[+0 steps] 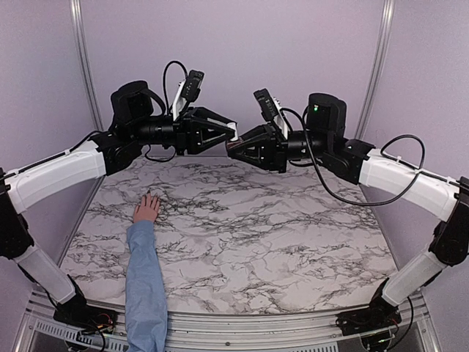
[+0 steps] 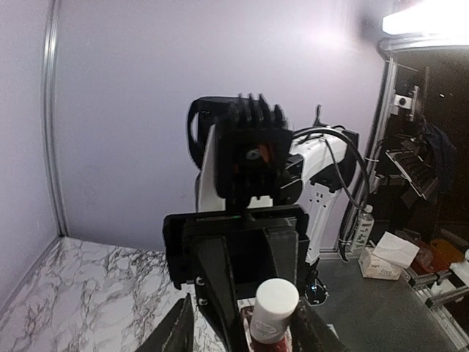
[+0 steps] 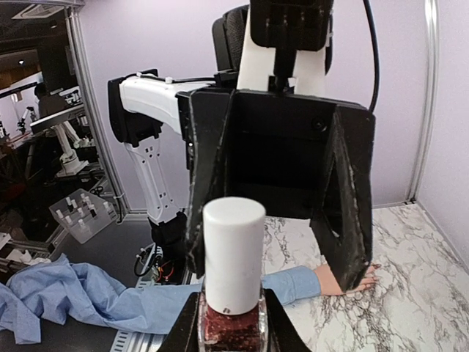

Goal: Paint the nails
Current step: Screw the nail polish bottle.

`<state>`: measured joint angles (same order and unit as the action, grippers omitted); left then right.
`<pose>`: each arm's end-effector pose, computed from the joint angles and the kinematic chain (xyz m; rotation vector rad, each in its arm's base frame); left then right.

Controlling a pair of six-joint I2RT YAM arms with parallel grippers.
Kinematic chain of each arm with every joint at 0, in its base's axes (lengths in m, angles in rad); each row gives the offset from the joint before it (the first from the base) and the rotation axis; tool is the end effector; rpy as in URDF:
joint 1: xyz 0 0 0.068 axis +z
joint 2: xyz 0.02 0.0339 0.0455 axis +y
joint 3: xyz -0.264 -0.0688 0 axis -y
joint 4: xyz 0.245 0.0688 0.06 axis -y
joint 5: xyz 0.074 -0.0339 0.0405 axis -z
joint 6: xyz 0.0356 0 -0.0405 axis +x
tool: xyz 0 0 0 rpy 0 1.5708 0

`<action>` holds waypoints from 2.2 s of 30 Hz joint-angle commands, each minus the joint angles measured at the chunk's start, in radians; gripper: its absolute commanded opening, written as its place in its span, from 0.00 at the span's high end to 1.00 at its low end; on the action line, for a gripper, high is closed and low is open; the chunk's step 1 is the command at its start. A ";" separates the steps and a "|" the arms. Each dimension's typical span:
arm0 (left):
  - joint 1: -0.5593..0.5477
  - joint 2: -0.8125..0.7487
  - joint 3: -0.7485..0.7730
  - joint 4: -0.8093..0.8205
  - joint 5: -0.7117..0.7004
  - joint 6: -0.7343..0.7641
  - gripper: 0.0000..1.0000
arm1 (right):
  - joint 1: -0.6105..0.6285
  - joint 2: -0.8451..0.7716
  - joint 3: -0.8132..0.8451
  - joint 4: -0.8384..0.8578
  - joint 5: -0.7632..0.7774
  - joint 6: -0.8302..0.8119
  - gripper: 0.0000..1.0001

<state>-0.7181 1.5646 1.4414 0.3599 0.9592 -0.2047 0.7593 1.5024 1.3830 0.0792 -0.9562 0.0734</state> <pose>0.2524 -0.2593 0.4291 1.1865 1.0627 -1.3704 0.2315 0.2598 0.4035 -1.2871 1.2381 1.3788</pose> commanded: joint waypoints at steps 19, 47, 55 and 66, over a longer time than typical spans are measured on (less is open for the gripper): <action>-0.093 -0.059 -0.037 -0.096 -0.845 -0.075 0.42 | 0.096 -0.023 0.026 -0.182 1.011 -0.168 1.00; -0.164 0.104 0.099 -0.163 -0.964 -0.152 0.73 | 0.149 0.033 0.097 -0.219 1.162 -0.193 1.00; -0.154 0.088 0.086 -0.162 -0.895 -0.151 0.97 | 0.149 0.014 0.100 -0.197 1.102 -0.196 1.00; -0.098 0.024 0.006 -0.092 -0.454 -0.038 1.00 | 0.104 -0.024 0.117 -0.144 0.656 -0.180 1.00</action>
<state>-0.8135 1.6157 1.4712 0.2348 0.2676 -0.3084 0.8700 1.5227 1.4357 -0.1452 -0.0151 -0.1059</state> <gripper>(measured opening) 0.128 0.206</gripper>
